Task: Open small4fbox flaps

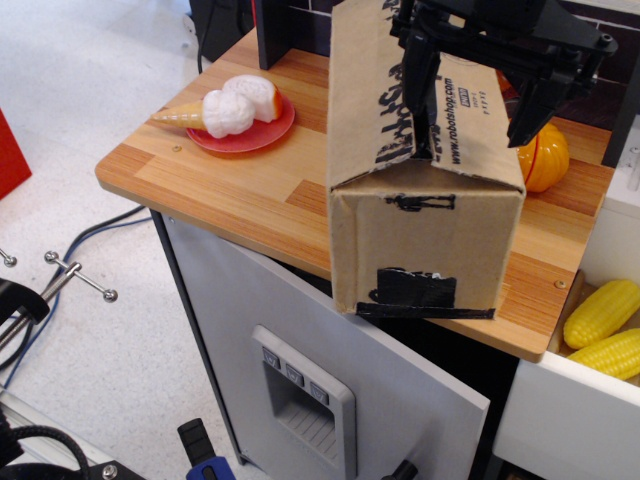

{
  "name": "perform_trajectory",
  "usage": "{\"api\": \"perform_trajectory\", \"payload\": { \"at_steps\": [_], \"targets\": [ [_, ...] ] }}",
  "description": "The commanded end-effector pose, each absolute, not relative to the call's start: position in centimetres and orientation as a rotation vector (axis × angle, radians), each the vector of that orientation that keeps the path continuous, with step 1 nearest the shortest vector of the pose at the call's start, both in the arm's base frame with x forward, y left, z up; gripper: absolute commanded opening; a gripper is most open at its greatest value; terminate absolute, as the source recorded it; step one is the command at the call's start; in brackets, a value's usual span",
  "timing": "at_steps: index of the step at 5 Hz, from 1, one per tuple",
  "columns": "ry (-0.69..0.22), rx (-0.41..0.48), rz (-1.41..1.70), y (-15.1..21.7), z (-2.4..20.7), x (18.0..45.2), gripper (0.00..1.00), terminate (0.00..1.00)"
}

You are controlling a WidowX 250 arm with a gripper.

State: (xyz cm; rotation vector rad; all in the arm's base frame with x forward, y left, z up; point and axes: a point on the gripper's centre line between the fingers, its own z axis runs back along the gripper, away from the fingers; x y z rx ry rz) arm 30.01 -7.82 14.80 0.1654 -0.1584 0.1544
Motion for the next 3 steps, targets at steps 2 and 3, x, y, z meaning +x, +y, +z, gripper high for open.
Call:
{"api": "perform_trajectory", "payload": {
  "at_steps": [2,3],
  "targets": [
    [-0.182,0.155,0.135,-9.1,14.4,30.2,1.00,0.00],
    [-0.197,0.151,0.126,-10.1,14.0,30.6,1.00,0.00]
  ]
}}
